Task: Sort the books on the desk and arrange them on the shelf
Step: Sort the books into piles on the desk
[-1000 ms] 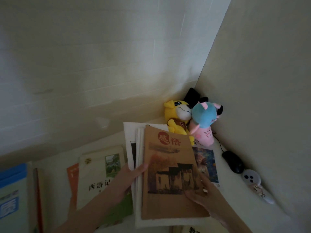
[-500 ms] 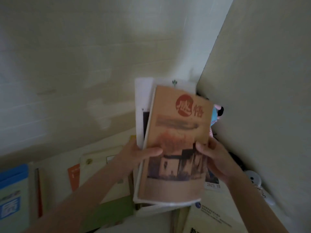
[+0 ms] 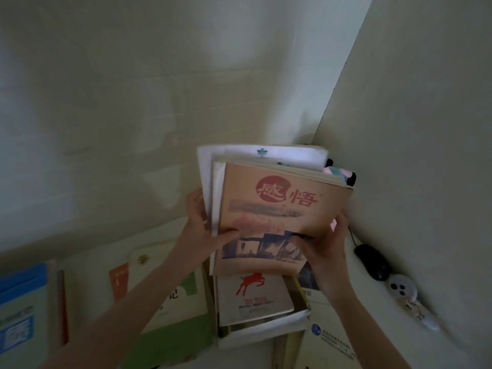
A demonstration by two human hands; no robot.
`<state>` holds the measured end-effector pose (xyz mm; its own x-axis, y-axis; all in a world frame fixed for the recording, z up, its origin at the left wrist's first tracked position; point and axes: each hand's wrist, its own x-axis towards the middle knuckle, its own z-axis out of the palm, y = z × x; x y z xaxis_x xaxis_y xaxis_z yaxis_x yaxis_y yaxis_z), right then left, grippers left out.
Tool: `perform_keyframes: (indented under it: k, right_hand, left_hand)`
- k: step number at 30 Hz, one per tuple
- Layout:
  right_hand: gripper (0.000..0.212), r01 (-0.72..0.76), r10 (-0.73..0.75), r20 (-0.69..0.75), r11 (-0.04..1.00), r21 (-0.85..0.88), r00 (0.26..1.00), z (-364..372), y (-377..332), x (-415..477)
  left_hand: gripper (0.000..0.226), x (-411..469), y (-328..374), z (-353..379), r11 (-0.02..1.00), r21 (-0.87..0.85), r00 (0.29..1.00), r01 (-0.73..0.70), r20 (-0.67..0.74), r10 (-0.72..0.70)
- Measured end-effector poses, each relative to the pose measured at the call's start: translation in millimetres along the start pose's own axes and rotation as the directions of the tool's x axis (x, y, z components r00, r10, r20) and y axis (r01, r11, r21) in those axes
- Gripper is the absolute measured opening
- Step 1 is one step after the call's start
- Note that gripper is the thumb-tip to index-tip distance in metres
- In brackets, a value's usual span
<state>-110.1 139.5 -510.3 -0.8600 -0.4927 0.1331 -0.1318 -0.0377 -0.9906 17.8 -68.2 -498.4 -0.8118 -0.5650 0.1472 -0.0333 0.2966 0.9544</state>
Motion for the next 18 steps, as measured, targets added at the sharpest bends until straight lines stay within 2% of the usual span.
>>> perform_keyframes:
  k: [2,7,10,14,18]
  right_hand:
    - [0.086,0.056,-0.056,0.04,0.998,-0.005,0.998,-1.6,-0.8,1.8]
    - [0.093,0.091,-0.084,0.061,0.989,-0.118,0.995,-3.7,2.4,-4.8]
    - [0.099,0.132,-0.135,-0.006,0.975,-0.181,0.991,1.1,4.0,-11.2]
    - [0.103,0.159,-0.174,-0.061,0.966,-0.204,0.983,4.4,-4.5,-11.6]
    - [0.104,0.119,-0.135,-0.058,0.969,-0.218,0.989,-0.1,-5.9,-11.9]
  left_hand:
    - [0.087,-1.8,1.9,1.0,0.998,0.052,1.0,-0.024,-0.013,0.025]
    - [0.113,-5.4,2.7,6.2,0.992,0.092,0.989,-0.089,0.122,0.078]
    - [0.109,-6.2,3.6,11.0,0.993,0.087,0.99,-0.081,0.123,0.07]
    - [0.099,-4.8,12.4,10.3,0.994,-0.02,0.987,-0.106,0.119,0.107]
    - [0.097,-10.4,10.3,8.0,0.989,0.05,0.985,-0.14,0.11,0.134]
